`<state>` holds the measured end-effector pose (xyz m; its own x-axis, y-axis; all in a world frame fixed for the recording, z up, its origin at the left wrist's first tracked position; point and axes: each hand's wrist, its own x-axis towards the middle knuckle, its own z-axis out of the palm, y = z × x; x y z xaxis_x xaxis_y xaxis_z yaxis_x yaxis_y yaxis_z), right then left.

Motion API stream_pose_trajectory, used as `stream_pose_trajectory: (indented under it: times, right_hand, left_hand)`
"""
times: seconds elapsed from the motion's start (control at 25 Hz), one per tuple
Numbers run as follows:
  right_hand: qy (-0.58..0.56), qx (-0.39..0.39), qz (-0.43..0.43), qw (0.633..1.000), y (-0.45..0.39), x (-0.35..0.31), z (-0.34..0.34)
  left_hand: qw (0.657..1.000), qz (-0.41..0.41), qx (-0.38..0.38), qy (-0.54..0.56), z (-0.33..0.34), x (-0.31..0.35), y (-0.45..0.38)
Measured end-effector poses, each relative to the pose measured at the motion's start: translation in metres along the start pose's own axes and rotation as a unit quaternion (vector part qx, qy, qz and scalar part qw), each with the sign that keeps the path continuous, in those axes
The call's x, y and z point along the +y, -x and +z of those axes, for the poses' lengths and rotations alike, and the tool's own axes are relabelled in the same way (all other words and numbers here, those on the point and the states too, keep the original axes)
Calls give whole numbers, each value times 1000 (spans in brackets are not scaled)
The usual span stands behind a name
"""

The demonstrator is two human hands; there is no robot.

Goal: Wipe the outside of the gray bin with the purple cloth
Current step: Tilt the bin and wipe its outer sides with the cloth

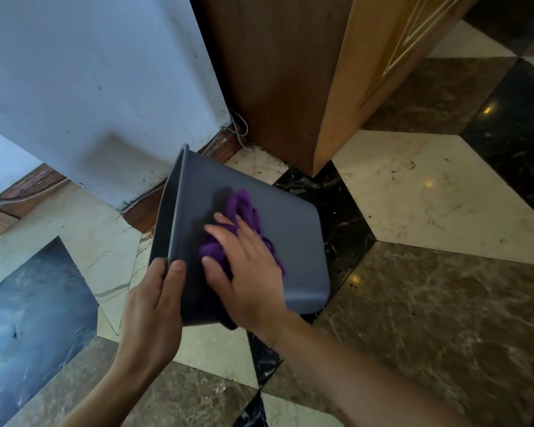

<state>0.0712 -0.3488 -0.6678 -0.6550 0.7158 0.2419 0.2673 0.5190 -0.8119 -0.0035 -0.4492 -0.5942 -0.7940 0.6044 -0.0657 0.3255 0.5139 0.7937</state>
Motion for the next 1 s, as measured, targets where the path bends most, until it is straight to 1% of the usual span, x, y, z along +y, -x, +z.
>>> stream_pose_trajectory:
  times: [0.04,0.12,0.24,0.28,0.32,0.4,0.48,0.52,0.6,0.64,0.68,0.76,0.84,0.92,1.0]
  right_hand:
    - [9,-10,33,999,-6,17,-3]
    - [17,12,109,994,-12,59,-12]
    - [1,44,241,969,-15,116,-33]
    - [-9,49,274,960,-14,128,-37]
    - [-13,53,288,956,-12,137,-40]
    - [-7,55,277,959,-11,142,-41]
    - [4,60,264,963,-16,142,-40]
    - [11,61,264,962,-18,140,-41]
    - [31,53,259,964,-24,142,-41]
    - [43,52,253,965,-23,143,-40]
    - [53,54,244,967,-25,144,-42]
    - [49,56,236,969,-24,142,-40]
    - [24,61,244,968,-22,141,-40]
    - [-10,91,253,963,-16,137,-43]
    - [-59,144,269,951,-18,131,-55]
  left_hand:
    - [1000,-5,4,-12,-3,-3,0]
    - [999,-32,1,-9,-7,-7,0]
    - [998,-48,-29,-8,-11,-4,-1]
    - [998,-52,-43,-11,-13,1,-4]
    - [996,-60,-59,-17,-15,8,-10]
    - [992,-94,-84,-19,-16,25,-36]
    - [986,-141,-87,1,-13,41,-79]
    - [982,-170,-83,28,-9,47,-104]
    - [959,-246,-85,114,1,61,-154]
    - [953,-266,-82,123,7,66,-172]
    - [957,-265,-79,91,15,72,-190]
    - [972,-221,-43,-61,27,69,-214]
    - [964,-158,-10,-212,38,67,-218]
    - [956,-89,18,-280,40,70,-208]
    - [959,-5,46,-278,32,76,-189]
